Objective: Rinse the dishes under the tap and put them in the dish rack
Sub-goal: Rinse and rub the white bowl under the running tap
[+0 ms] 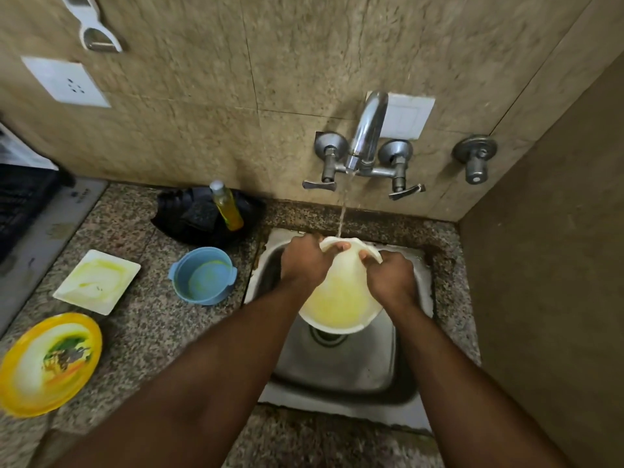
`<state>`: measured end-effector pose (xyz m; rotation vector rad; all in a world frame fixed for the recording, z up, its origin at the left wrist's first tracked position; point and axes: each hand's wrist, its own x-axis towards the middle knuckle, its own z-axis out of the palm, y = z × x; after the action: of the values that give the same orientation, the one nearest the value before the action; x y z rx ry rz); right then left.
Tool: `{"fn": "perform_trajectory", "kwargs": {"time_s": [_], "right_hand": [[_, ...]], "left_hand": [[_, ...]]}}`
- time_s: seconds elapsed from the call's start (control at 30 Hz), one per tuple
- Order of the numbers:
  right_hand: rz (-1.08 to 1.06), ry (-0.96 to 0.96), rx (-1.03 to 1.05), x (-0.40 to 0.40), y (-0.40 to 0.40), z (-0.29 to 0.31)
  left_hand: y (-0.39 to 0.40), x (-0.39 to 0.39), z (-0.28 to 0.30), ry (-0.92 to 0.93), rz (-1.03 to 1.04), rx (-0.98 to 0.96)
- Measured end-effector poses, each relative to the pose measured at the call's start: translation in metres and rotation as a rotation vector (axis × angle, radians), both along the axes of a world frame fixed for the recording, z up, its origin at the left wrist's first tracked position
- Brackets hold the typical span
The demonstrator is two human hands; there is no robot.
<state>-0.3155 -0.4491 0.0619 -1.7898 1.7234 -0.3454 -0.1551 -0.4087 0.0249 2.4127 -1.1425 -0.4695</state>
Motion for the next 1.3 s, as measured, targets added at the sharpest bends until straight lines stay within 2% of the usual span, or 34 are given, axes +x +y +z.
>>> {"fn": "perform_trajectory", "kwargs": {"time_s": [0.07, 0.2, 0.23, 0.33, 0.43, 0.53, 0.6, 0.77, 0.93, 1.0, 1.03, 1.13, 1.23, 1.3], "right_hand": [[-0.079, 0.011, -0.035, 0.001, 0.005, -0.003], [-0.209, -0.002, -0.019, -0.006, 0.014, -0.013], [-0.215, -0.016, -0.001, -0.005, 0.016, -0.015], [-0.232, -0.015, 0.043, -0.003, 0.021, -0.019], [-0.241, -0.023, 0.032, -0.005, 0.019, -0.017], [-0.240, -0.022, 0.011, -0.007, 0.015, -0.016], [-0.237, -0.011, 0.000, -0.007, 0.015, -0.013], [-0.219, 0.018, -0.110, -0.002, 0.010, -0.006], [-0.330, -0.053, -0.089, -0.004, -0.007, 0.004], [-0.334, -0.068, -0.093, -0.006, -0.011, 0.006], [-0.341, -0.071, -0.096, -0.004, -0.010, 0.006], [-0.362, -0.096, -0.115, 0.001, -0.003, 0.002], [-0.347, -0.124, -0.153, 0.000, 0.005, -0.003], [-0.325, -0.096, -0.185, 0.000, 0.007, -0.003]], "left_hand": [[-0.001, 0.002, -0.010, 0.027, -0.069, 0.000], [0.006, 0.010, -0.011, 0.408, -0.129, -0.088], [0.006, 0.010, -0.012, 0.391, -0.120, -0.083], [0.002, 0.004, -0.012, 0.051, -0.156, -0.013], [0.000, 0.000, -0.005, -0.145, -0.269, 0.046], [0.000, -0.004, -0.010, -0.265, -0.324, 0.089], [0.002, -0.004, -0.013, -0.260, -0.280, 0.113], [-0.009, -0.002, -0.015, -0.054, -0.083, 0.145], [-0.025, 0.011, -0.005, 0.537, -0.058, -0.028], [-0.023, 0.016, -0.004, 0.684, -0.040, -0.054], [-0.023, 0.017, -0.005, 0.660, -0.028, -0.044], [-0.030, 0.010, -0.004, 0.360, 0.027, -0.021], [-0.029, 0.007, 0.000, 0.304, 0.115, 0.009], [-0.022, 0.006, -0.002, 0.333, 0.178, 0.021]]}}
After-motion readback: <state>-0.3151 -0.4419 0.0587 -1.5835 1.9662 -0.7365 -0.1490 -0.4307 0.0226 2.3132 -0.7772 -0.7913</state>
